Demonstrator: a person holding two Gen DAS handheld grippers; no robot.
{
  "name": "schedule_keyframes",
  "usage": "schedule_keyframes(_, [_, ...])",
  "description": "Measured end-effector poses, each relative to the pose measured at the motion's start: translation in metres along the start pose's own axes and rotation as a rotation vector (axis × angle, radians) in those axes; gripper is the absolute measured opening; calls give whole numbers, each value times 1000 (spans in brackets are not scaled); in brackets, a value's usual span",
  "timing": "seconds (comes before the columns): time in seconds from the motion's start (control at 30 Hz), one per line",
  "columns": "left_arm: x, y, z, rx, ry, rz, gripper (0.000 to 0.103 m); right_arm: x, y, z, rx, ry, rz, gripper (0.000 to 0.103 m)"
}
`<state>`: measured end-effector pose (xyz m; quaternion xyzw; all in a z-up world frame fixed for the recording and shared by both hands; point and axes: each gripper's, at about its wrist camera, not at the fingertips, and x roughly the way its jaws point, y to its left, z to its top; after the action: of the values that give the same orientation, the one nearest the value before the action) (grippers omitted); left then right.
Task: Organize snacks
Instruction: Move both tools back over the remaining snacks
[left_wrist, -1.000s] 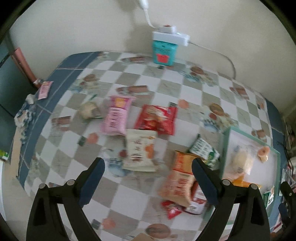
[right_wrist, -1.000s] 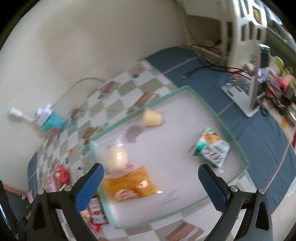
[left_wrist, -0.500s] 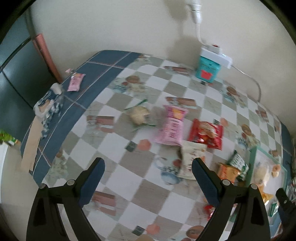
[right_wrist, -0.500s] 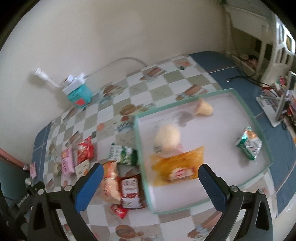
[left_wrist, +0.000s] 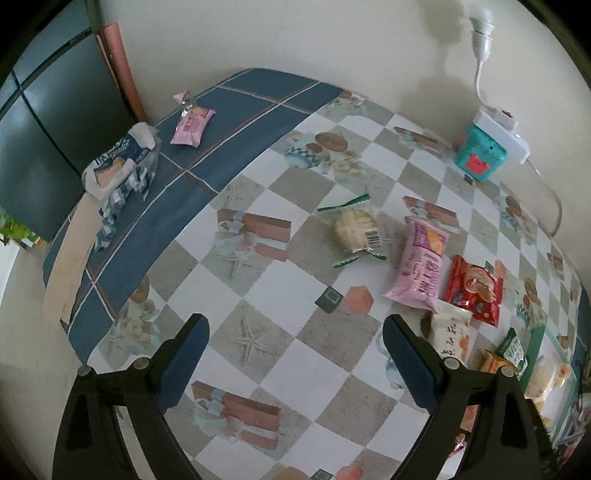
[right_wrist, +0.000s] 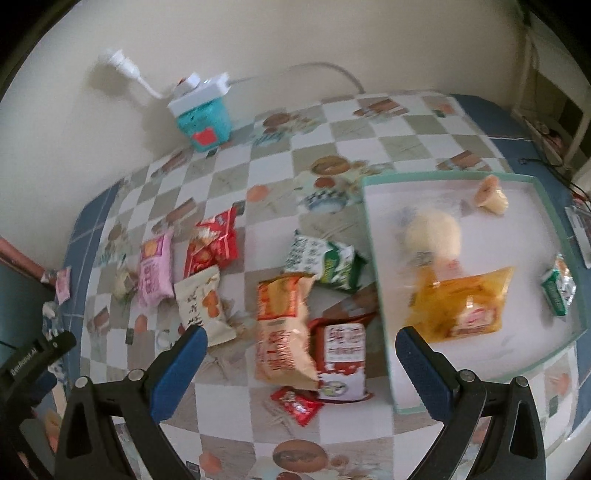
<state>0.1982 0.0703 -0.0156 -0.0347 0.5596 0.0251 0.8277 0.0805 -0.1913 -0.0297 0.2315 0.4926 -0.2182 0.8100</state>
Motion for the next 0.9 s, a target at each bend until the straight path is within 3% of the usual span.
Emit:
schedule_keyframes(0.27, [30,-17,-1,20,78,-27,95,38,17,-5,-77,57,-33,103])
schedule_keyframes(0.47, [42,-47,-1,82,103,-52,95,53,19,-3,-100,49,-46,102])
schedule_keyframes(0.9, [55,-94,-8,138,150,-105,95,58,30,0,-161,20,-40,78])
